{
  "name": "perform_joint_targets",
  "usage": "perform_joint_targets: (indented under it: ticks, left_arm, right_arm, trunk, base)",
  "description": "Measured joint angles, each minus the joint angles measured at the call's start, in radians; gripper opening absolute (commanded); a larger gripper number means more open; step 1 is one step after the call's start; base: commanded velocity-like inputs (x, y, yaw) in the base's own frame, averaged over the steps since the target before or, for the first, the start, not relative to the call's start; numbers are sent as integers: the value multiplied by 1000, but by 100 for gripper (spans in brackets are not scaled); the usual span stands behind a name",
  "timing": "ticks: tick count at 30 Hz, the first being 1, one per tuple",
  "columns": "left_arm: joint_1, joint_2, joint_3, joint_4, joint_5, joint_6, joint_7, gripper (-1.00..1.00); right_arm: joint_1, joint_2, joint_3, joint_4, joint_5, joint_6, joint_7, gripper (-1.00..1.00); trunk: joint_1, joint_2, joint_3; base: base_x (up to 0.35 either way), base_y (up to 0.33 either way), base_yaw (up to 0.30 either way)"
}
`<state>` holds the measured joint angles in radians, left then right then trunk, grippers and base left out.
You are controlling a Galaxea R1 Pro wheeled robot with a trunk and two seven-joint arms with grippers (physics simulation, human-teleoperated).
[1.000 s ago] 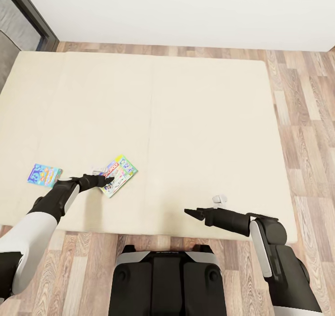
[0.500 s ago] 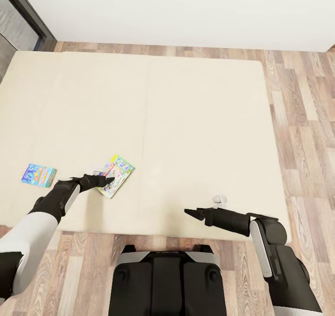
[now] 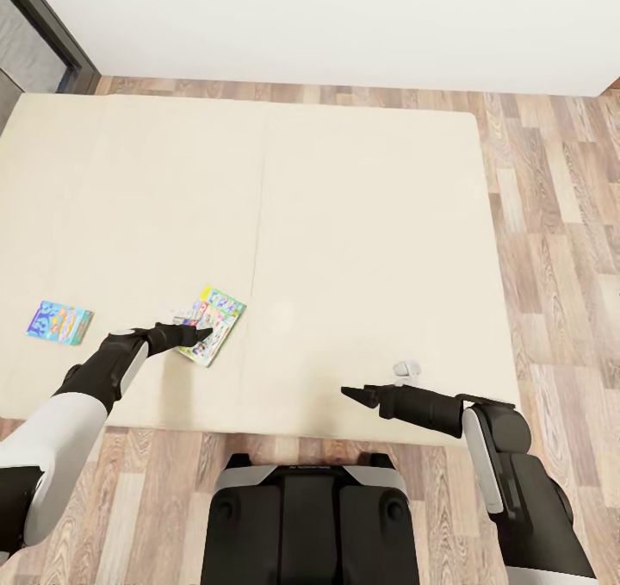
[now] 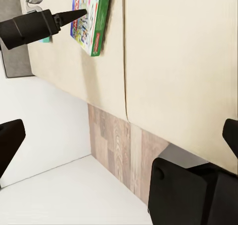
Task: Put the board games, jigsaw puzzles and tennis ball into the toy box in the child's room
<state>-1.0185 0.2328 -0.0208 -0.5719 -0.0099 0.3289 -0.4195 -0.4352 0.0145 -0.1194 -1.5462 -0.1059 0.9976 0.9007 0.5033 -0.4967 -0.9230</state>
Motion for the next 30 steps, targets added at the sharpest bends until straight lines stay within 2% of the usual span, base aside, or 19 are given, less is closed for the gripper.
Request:
perform_joint_targets:
  ticks: [30]
  left_arm:
    - [0, -2, 2, 0, 0, 1, 2, 100]
  right_arm:
    - [0, -1, 0, 0, 2, -1, 0, 100]
  trunk:
    - [0, 0, 0]
  base:
    - [-13, -96, 0]
